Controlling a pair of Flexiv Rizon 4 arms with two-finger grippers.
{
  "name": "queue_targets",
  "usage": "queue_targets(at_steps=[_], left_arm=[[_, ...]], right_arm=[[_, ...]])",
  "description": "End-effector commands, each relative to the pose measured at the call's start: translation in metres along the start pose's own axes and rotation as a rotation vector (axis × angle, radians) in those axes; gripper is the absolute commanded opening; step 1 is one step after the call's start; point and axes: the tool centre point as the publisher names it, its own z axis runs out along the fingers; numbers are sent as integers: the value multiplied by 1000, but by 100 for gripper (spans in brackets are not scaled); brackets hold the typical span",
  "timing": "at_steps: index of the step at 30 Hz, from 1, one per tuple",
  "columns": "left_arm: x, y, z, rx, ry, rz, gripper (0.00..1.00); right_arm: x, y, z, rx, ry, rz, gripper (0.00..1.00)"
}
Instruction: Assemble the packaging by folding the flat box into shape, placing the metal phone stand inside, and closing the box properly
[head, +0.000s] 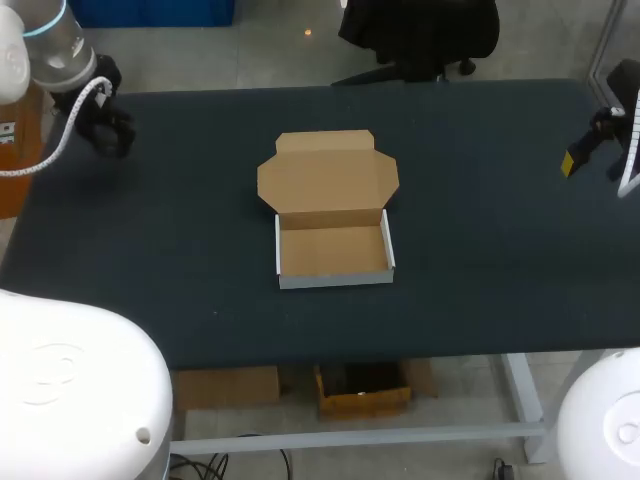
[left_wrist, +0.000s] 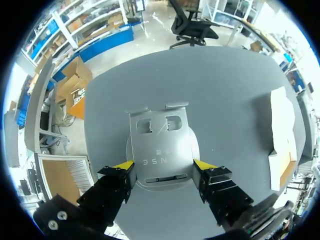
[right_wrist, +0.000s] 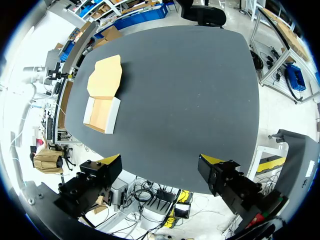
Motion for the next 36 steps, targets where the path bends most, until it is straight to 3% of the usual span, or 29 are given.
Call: queue_targets(at_steps=[1,7,14,27,36], left_arm=[[14,9,-8,9,-16,15,0],[34,14,-16,7,-7,47,0],[62,21,-31,12,-13,102,0],[105,31,-40,-18,-4,180,0],[114,34,-40,-24,-14,191,0]], right_arm=[[0,0,-1,4,3,0,100],[0,0,-1,4,3,0,100],[0,7,-4,-111,49,-232,100],[8,1,-2,-182,24,-573,100],[9,0,-1,-161,10,-580,100]])
